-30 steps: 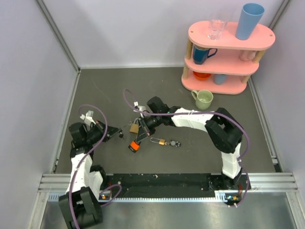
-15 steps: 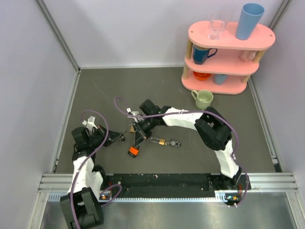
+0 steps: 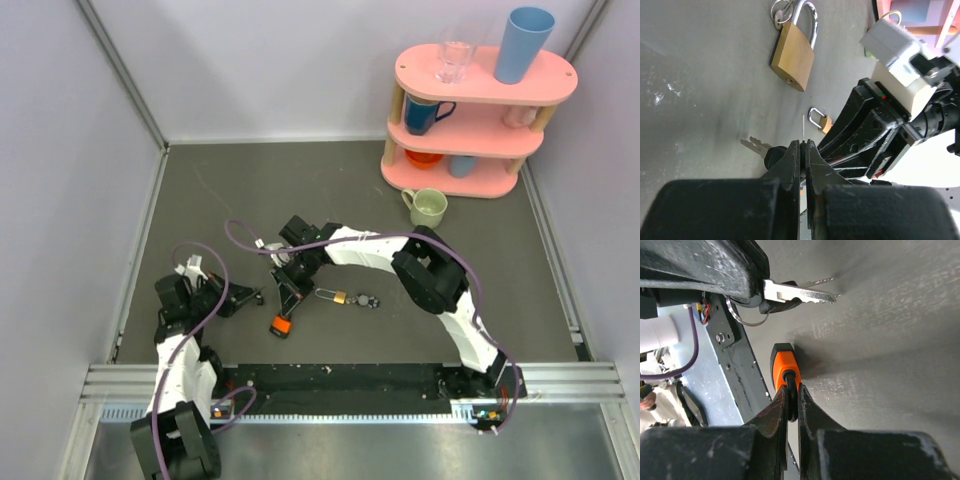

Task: Lock with the key
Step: Place the lock at the center of the board.

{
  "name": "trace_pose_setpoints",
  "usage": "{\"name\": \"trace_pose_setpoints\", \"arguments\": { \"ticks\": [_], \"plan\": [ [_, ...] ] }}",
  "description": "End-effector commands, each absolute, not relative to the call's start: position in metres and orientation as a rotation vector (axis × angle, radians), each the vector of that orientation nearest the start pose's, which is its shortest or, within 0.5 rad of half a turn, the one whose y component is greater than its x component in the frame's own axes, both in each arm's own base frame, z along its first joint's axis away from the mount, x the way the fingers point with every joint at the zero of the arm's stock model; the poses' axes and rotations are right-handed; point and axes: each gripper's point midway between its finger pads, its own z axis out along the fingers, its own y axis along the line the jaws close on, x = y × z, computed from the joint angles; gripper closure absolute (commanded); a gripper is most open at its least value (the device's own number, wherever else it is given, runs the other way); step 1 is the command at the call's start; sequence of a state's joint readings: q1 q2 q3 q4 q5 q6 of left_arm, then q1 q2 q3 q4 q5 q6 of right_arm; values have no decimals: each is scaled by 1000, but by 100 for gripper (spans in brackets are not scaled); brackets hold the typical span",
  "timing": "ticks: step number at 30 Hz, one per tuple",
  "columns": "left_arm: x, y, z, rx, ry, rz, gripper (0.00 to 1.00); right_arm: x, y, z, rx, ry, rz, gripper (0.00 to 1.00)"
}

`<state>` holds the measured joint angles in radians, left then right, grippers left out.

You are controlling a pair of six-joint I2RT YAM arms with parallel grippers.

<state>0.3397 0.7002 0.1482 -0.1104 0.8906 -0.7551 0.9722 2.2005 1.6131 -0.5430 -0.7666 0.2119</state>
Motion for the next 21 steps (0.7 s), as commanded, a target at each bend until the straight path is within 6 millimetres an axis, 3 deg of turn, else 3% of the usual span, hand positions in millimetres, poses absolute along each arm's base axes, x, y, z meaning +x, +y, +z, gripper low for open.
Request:
{"name": "trace_pose_setpoints", "arguments": {
  "ticks": [1,6,12,15,17,21],
  "plan": [
    [209,-86,76,-696,2091,-1182,100,173,453,41,-1343,2569,1139,100],
    [207,-88,74,-702,2096,-1193,100,189,454,38,-1326,2551,1024,99],
    [205,-88,67,-724,2099,-1197,100,211,452,32,-1294,2542,861,90],
    [203,-89,64,-730,2102,-1197,100,221,452,34,-1276,2520,782,78],
    [203,-89,62,-729,2102,-1198,100,228,453,36,-1269,2494,738,63],
    [204,-88,62,-727,2091,-1193,100,228,461,45,-1307,2437,731,42]
  ]
}}
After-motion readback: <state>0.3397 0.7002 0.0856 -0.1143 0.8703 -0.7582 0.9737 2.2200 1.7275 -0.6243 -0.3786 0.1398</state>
